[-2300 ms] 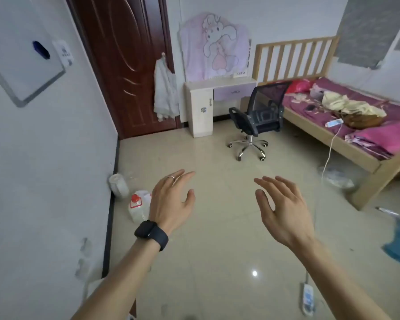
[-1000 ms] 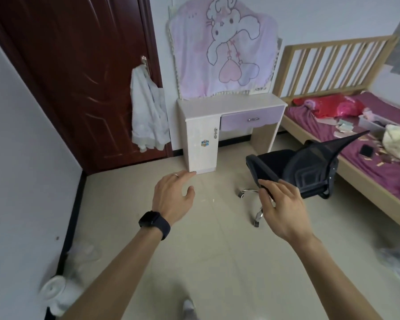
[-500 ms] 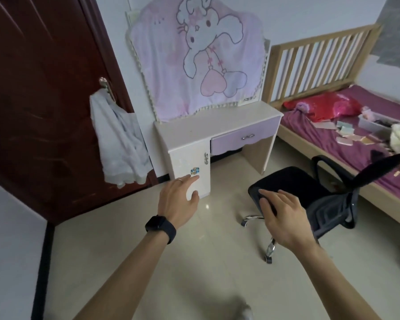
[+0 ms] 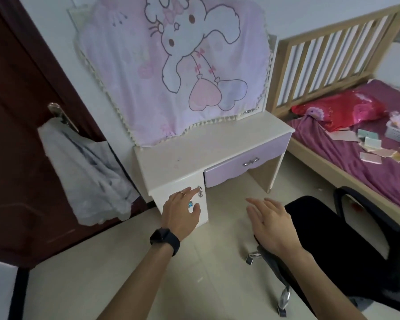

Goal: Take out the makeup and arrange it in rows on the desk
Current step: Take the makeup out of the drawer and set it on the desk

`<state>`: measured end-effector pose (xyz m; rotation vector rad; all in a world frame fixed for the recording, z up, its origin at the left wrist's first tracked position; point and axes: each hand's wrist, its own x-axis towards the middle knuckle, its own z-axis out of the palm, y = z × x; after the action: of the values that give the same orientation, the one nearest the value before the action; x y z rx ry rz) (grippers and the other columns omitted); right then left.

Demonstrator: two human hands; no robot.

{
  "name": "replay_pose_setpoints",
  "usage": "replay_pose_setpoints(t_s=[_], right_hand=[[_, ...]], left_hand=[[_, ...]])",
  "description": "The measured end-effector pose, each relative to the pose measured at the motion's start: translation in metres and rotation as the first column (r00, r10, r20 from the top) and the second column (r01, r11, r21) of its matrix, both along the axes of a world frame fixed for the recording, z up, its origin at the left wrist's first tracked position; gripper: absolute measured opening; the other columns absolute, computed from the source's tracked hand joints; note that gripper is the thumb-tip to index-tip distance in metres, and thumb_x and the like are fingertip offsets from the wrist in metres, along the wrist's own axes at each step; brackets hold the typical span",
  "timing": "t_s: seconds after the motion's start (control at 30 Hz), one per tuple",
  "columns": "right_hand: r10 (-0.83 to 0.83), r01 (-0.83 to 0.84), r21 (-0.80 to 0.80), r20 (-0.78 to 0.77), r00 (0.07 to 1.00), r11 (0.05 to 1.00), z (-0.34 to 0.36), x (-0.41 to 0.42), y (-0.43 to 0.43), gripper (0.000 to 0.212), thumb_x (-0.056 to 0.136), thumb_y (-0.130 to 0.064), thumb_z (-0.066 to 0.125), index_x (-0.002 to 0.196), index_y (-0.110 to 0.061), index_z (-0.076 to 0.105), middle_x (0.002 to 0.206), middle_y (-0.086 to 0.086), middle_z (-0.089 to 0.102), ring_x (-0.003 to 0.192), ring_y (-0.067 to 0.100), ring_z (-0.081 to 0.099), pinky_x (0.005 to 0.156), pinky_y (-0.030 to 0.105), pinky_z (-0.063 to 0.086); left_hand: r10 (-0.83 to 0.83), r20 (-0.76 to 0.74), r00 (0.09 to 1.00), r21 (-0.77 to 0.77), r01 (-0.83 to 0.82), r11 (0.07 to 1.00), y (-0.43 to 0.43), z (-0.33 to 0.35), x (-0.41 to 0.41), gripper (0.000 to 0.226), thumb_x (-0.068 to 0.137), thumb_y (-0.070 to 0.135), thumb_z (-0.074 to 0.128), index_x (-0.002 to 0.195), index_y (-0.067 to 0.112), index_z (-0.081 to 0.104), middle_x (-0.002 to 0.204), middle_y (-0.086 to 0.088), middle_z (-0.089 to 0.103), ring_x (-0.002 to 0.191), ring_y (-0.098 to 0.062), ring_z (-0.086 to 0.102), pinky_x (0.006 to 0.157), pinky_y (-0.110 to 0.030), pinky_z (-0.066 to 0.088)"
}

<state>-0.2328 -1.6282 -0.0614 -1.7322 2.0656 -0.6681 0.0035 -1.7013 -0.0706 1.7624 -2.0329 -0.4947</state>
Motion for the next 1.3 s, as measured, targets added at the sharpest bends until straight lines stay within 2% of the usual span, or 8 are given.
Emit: replay_pose_setpoints(t_s=[0.37, 0.53, 0.63, 0.8, 0.97, 1.1, 1.23, 1.3], right_hand=[[-0.032, 0.021, 0.169, 0.058, 0.998, 0.985, -0.061, -0.029, -0.182, 0.041, 0.105, -0.042, 0.038, 0.143, -0.033, 0.052, 0.136, -0.014, 0.059, 0.138, 0.018, 0.036, 0.116, 0.031, 0.028], [-0.174, 0.131, 0.252, 0.159, 0.972, 0.959, -0.098, -0.042, -0.26, 0.039, 0.105, -0.034, 0.044, 0.141, -0.026, 0.056, 0.137, -0.007, 0.06, 0.133, 0.018, 0.044, 0.114, 0.027, 0.028], [-0.294, 0.217, 0.299, 0.243, 0.924, 0.929, -0.131, -0.053, -0.299, 0.035, 0.104, -0.034, 0.047, 0.135, -0.027, 0.06, 0.128, -0.002, 0.065, 0.126, 0.023, 0.053, 0.108, 0.034, 0.038], [-0.52, 0.349, 0.446, 0.354, 0.777, 0.824, -0.192, -0.068, -0.352, 0.028, 0.104, -0.034, 0.046, 0.128, -0.034, 0.062, 0.115, -0.011, 0.063, 0.116, 0.015, 0.058, 0.084, 0.021, 0.033], [-0.71, 0.443, 0.562, 0.468, 0.526, 0.698, -0.274, -0.09, -0.398, 0.026, 0.099, -0.033, 0.051, 0.123, -0.03, 0.062, 0.114, -0.007, 0.069, 0.108, 0.019, 0.064, 0.096, 0.034, 0.048], [-0.785, 0.456, 0.644, 0.558, 0.271, 0.615, -0.319, -0.109, -0.433, 0.019, 0.098, -0.038, 0.056, 0.112, -0.027, 0.06, 0.111, 0.0, 0.069, 0.095, 0.02, 0.066, 0.085, 0.037, 0.052], [-0.748, 0.394, 0.658, 0.65, 0.134, 0.642, -0.33, -0.12, -0.468, 0.075, 0.086, -0.066, 0.062, 0.139, -0.016, 0.047, 0.109, -0.002, 0.061, 0.111, 0.024, 0.062, 0.096, 0.042, 0.053], [-0.699, 0.353, 0.64, 0.713, 0.06, 0.683, -0.329, -0.121, -0.484, 0.084, 0.078, -0.068, 0.069, 0.139, -0.013, 0.052, 0.11, -0.006, 0.064, 0.109, 0.017, 0.062, 0.089, 0.034, 0.05]], left_hand=[[-0.123, 0.012, 0.992, 0.142, 0.12, 0.983, -0.203, -0.071, -0.041, 0.044, 0.097, 0.026, 0.054, 0.14, 0.037, 0.051, 0.149, 0.008, 0.047, 0.137, -0.012, 0.037, 0.111, -0.024, 0.03], [-0.227, 0.009, 0.974, 0.233, 0.219, 0.947, -0.304, -0.112, -0.063, 0.045, 0.097, 0.028, 0.053, 0.14, 0.039, 0.05, 0.154, 0.008, 0.041, 0.139, -0.014, 0.032, 0.111, -0.035, 0.039], [-0.299, 0.088, 0.95, 0.246, 0.27, 0.931, -0.355, -0.142, -0.082, 0.045, 0.098, 0.029, 0.052, 0.143, 0.035, 0.049, 0.156, 0.006, 0.038, 0.142, -0.016, 0.031, 0.116, -0.03, 0.028], [-0.39, 0.201, 0.898, 0.25, 0.338, 0.907, -0.421, -0.207, -0.109, 0.047, 0.1, 0.033, 0.046, 0.147, 0.034, 0.042, 0.161, -0.001, 0.029, 0.149, -0.021, 0.023, 0.119, -0.035, 0.021], [-0.386, 0.32, 0.865, 0.212, 0.332, 0.919, -0.466, -0.262, -0.135, 0.055, 0.097, 0.045, 0.029, 0.152, 0.037, 0.032, 0.165, -0.004, 0.018, 0.151, -0.027, 0.013, 0.12, -0.047, 0.017], [-0.356, 0.349, 0.867, 0.112, 0.339, 0.934, -0.476, -0.279, -0.138, 0.058, 0.095, 0.053, 0.023, 0.152, 0.041, 0.029, 0.166, -0.001, 0.016, 0.152, -0.025, 0.012, 0.121, -0.048, 0.01], [-0.352, 0.328, 0.877, 0.126, 0.328, 0.936, -0.476, -0.283, -0.139, 0.059, 0.096, 0.055, 0.025, 0.154, 0.043, 0.025, 0.166, 0.004, 0.01, 0.153, -0.018, 0.005, 0.123, -0.044, 0.003], [-0.342, 0.327, 0.881, 0.111, 0.324, 0.939, -0.476, -0.284, -0.141, 0.059, 0.095, 0.054, 0.027, 0.153, 0.042, 0.027, 0.166, 0.003, 0.013, 0.153, -0.019, 0.008, 0.123, -0.045, 0.006]])
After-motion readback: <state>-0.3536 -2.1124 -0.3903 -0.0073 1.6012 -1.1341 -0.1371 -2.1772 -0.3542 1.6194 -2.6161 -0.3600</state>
